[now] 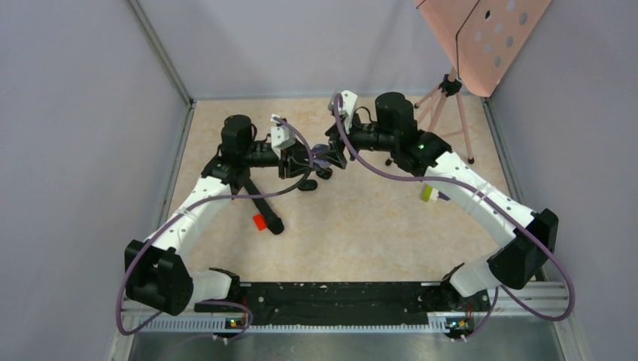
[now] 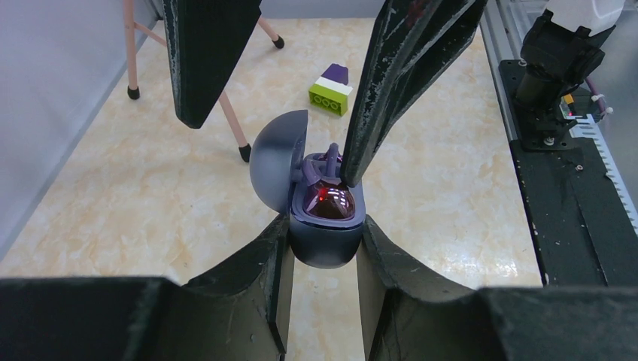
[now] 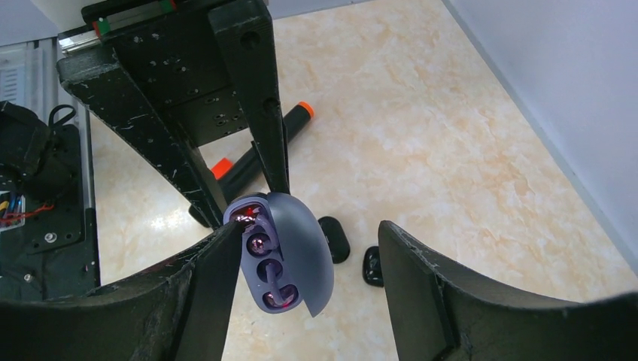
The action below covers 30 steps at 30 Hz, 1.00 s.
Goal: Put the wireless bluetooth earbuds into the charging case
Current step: Close the charging case.
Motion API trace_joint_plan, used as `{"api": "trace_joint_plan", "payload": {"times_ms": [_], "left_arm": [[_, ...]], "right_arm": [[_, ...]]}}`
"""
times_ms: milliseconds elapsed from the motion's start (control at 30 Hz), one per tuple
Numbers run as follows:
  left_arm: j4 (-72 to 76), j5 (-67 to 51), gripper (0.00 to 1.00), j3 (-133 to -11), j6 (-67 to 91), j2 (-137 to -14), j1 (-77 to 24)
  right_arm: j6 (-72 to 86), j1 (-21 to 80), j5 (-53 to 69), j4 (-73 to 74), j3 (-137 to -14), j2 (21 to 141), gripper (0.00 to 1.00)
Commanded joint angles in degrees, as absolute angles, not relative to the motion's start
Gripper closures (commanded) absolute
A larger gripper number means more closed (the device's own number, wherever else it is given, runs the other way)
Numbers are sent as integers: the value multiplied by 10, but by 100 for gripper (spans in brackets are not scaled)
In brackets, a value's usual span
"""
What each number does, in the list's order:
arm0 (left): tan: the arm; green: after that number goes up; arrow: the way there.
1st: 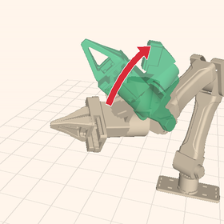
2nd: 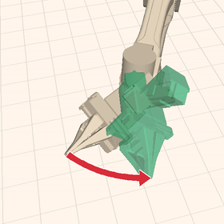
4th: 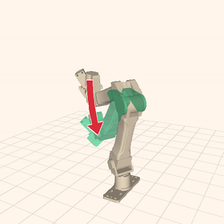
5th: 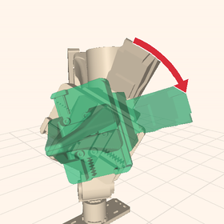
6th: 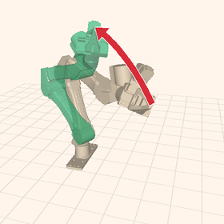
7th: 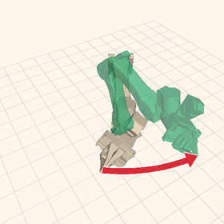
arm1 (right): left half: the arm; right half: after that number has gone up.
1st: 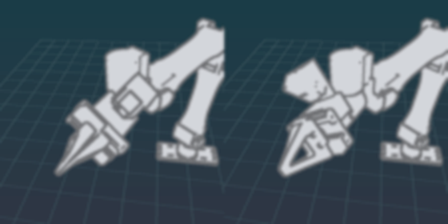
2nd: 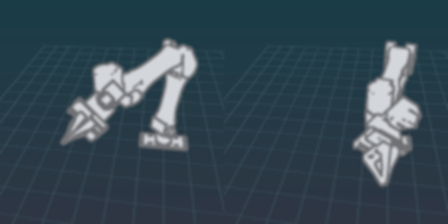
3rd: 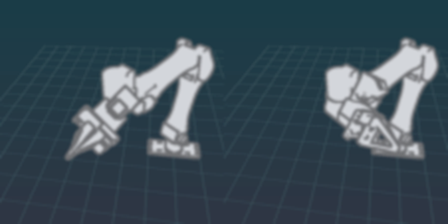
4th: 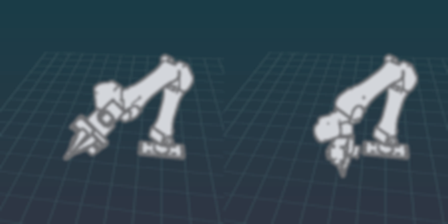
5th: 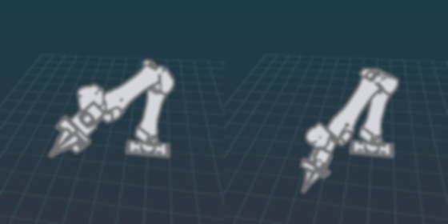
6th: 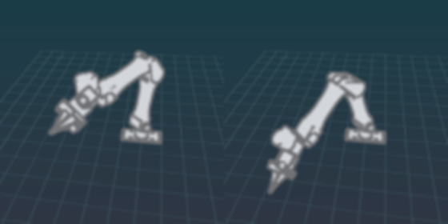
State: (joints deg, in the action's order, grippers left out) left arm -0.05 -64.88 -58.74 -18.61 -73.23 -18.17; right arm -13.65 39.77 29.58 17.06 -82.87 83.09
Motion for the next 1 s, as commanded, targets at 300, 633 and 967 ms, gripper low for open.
{"api": "trace_joint_plan", "payload": {"times_ms": [300, 633, 967], "left_arm": [[5, -658, 100, -612, -201, -712, -188], [28, -645, 100, -600, -180, -712, -190], [31, -638, 100, -597, -163, -719, -189]], "right_arm": [[-133, 389, 300, 142, -813, 835, 35], [-123, 411, 275, 135, -819, 852, 35], [-175, 403, 294, 180, -816, 814, 32]]}}
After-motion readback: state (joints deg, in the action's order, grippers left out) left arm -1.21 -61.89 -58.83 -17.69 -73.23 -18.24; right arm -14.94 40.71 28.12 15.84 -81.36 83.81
